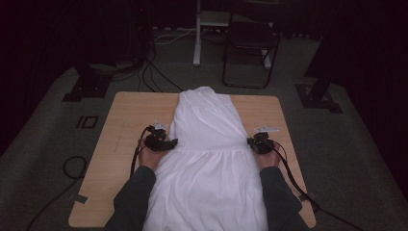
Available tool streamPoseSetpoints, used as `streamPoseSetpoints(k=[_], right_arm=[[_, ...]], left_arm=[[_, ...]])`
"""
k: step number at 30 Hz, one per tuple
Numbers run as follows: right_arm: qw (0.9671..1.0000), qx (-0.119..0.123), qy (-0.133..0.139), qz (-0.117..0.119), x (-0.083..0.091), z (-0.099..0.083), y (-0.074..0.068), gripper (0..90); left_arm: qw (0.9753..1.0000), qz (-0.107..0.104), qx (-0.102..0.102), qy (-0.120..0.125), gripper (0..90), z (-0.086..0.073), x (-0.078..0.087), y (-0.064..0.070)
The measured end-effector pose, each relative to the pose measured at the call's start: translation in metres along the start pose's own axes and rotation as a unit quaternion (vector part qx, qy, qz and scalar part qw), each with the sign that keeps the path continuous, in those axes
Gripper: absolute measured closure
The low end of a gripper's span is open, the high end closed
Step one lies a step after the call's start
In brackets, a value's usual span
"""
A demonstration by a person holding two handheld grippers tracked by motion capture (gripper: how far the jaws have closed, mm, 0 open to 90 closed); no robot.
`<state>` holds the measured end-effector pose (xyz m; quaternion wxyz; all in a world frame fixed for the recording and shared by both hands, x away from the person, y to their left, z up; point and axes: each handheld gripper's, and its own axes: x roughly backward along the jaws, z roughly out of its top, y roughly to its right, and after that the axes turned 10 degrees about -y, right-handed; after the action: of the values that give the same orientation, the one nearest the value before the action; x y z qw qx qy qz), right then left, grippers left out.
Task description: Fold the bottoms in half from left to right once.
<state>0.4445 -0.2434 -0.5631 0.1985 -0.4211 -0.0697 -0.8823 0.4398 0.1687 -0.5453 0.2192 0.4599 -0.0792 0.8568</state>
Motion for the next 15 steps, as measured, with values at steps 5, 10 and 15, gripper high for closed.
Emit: streamPoseSetpoints(k=[5,10,15], right_arm=[[1.0000,-0.004,0.008,0.002,0.002,-0.006,-0.001,88.9],[0.9998,-0.001,0.013,0.013,0.013,-0.024,-0.009,88.9],[0.9994,0.020,0.010,0.028,0.037,-0.055,-0.022,88.9]], left_arm=[[0.9999,-0.004,-0.011,0.000,86.8,-0.012,0.002,0.003],[0.9998,-0.014,0.000,0.013,88.0,-0.038,0.015,0.005],[0.9994,-0.021,-0.018,0.021,87.9,-0.074,0.034,0.017]])
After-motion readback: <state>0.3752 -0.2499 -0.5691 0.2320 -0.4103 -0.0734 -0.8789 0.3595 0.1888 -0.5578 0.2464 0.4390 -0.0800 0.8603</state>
